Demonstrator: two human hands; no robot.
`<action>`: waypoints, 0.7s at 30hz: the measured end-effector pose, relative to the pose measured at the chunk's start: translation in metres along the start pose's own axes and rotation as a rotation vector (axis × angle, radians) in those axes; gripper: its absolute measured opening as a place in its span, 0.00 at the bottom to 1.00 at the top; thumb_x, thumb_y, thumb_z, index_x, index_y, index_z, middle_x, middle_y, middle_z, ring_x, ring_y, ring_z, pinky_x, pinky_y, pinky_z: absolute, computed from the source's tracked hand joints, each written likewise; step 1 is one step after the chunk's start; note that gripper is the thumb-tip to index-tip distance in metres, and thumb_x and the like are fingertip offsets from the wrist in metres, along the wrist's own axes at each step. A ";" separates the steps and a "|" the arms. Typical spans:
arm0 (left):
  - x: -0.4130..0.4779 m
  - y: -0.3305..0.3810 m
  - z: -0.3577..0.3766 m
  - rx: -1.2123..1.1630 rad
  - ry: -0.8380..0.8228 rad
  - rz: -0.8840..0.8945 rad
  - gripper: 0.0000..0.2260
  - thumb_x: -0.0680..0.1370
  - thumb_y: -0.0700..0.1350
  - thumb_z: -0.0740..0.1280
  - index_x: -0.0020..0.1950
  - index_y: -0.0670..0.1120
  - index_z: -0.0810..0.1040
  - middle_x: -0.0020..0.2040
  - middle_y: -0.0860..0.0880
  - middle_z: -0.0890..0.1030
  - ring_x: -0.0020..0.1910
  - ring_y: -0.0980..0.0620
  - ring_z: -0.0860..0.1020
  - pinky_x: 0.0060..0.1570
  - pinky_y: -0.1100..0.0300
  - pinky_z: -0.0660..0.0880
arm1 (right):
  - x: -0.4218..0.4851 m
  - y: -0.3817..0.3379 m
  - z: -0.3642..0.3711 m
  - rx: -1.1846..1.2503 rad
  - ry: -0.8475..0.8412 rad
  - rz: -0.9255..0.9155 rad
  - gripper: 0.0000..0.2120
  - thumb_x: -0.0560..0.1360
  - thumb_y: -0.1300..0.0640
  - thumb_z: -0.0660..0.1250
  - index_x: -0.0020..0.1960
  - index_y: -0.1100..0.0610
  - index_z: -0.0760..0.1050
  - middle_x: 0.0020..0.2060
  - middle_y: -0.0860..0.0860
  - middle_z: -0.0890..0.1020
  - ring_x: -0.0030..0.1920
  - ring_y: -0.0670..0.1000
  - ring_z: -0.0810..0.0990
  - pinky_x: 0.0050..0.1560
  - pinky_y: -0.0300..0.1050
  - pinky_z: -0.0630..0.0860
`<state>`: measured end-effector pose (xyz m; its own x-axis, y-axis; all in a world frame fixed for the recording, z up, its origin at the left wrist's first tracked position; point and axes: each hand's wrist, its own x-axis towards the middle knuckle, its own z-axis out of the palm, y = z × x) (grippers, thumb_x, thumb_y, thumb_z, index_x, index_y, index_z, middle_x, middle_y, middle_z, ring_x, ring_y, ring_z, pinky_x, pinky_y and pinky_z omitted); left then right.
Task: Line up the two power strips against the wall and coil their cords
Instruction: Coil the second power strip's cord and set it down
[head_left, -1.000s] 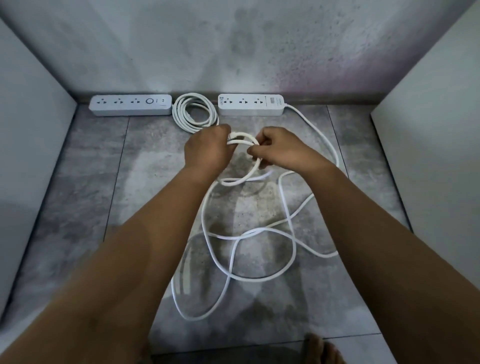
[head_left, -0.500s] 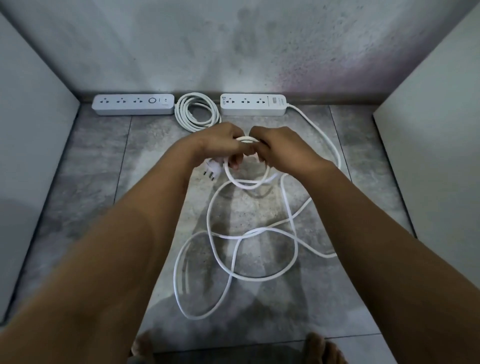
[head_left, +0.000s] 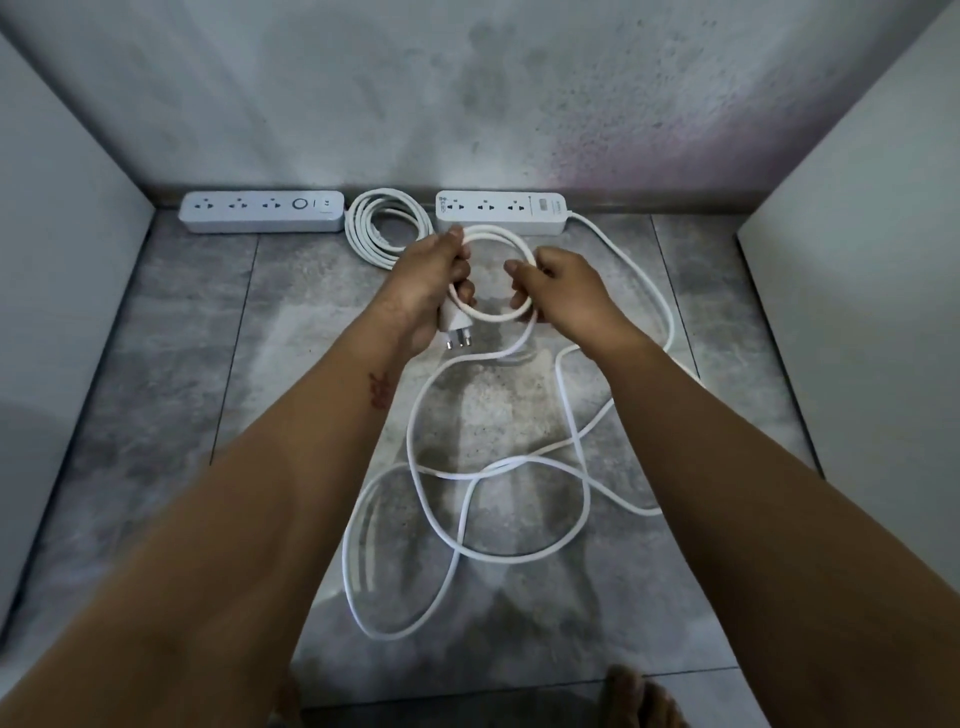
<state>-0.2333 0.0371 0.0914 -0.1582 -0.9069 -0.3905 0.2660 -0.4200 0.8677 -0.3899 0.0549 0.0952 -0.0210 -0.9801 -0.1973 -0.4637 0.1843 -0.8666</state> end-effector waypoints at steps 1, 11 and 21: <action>-0.001 0.004 -0.002 -0.033 -0.053 -0.049 0.16 0.84 0.48 0.55 0.39 0.45 0.69 0.24 0.51 0.68 0.22 0.52 0.70 0.30 0.60 0.70 | 0.000 -0.003 0.000 -0.009 0.033 -0.043 0.11 0.80 0.53 0.64 0.42 0.59 0.74 0.33 0.54 0.81 0.29 0.48 0.81 0.34 0.46 0.80; -0.009 0.016 -0.014 0.224 -0.190 -0.313 0.20 0.80 0.58 0.62 0.34 0.46 0.70 0.23 0.53 0.62 0.20 0.57 0.59 0.25 0.64 0.66 | -0.002 -0.013 0.008 -0.609 -0.081 -0.379 0.11 0.81 0.50 0.60 0.51 0.57 0.75 0.40 0.56 0.82 0.41 0.57 0.79 0.39 0.48 0.71; -0.003 0.006 0.005 -0.329 0.274 -0.080 0.22 0.82 0.57 0.60 0.31 0.48 0.65 0.21 0.54 0.57 0.18 0.57 0.52 0.17 0.65 0.51 | -0.005 -0.019 0.004 -0.019 -0.119 0.103 0.13 0.77 0.51 0.65 0.52 0.60 0.77 0.42 0.54 0.83 0.32 0.51 0.82 0.41 0.48 0.82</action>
<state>-0.2365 0.0379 0.0994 0.0561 -0.8280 -0.5580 0.5589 -0.4370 0.7047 -0.3776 0.0563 0.1109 0.0350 -0.9403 -0.3387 -0.4811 0.2812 -0.8303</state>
